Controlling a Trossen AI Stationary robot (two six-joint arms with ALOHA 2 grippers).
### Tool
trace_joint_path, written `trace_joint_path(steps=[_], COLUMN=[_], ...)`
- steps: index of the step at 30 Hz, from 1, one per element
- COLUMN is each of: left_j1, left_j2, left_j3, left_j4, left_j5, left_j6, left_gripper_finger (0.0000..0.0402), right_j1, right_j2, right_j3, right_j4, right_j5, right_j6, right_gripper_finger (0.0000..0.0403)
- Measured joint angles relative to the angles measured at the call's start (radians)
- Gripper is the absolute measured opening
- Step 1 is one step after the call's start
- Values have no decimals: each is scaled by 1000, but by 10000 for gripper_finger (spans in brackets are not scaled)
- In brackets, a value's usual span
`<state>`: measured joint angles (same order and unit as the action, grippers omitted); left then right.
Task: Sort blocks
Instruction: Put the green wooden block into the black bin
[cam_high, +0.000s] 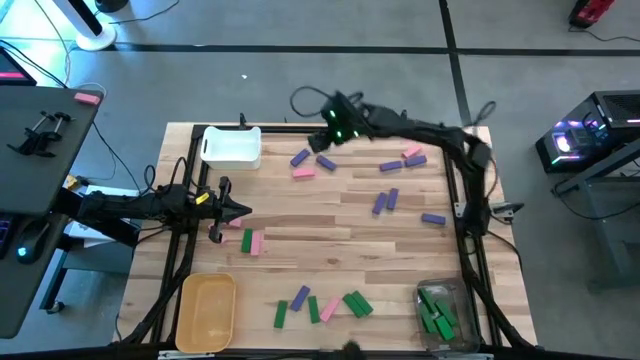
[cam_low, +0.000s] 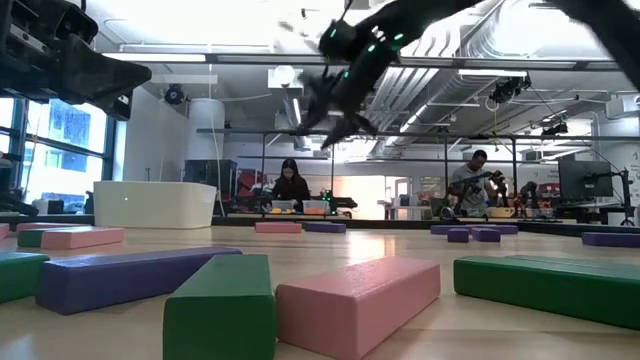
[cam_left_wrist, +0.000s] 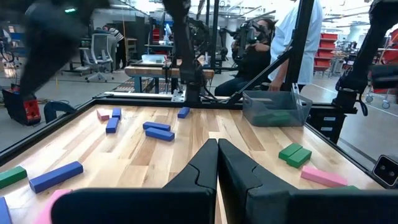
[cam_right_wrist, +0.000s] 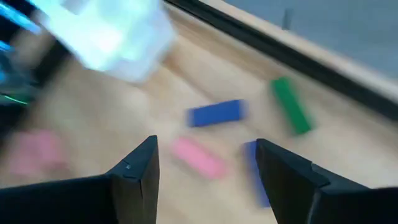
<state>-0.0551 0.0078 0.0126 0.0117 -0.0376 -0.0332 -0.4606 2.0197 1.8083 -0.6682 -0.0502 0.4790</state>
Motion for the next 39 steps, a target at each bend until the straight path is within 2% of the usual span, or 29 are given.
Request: trace_joint_path(steps=[3,7,13,15,18,23,28,30,32,36,39], left_j1=[0,0,0,0,0,0,0,0,0,0,0], left_j2=[0,0,0,0,0,0,0,0,0,0,0], left_j3=[0,0,0,0,0,0,0,0,0,0,0], left_j4=[0,0,0,0,0,0,0,0,0,0,0], left_j5=[0,0,0,0,0,0,0,0,0,0,0], left_j6=[0,0,0,0,0,0,0,0,0,0,0], left_gripper_finger=[0,0,0,0,0,0,0,0,0,0,0], right_j1=[-51,-108,-138,-135,-132,-138,-146,-148,-148,-148,-143], right_j2=[131,274,438,473,477,476,481,483,484,484,482], right_j3=[195,375,528,548,508,484,484,484,484,484,485], right_j4=[-185,-341,-365,-359,-343,-347,-330,-327,-326,-329,-357], right_j5=[20,24,5,5,14,116,125,115,105,36,22], right_j6=[-139,-213,-168,-181,-213,-256,-280,-284,-303,-312,-333], right_gripper_finger=[199,199,199,199,199,199,194,179,148,31,12])
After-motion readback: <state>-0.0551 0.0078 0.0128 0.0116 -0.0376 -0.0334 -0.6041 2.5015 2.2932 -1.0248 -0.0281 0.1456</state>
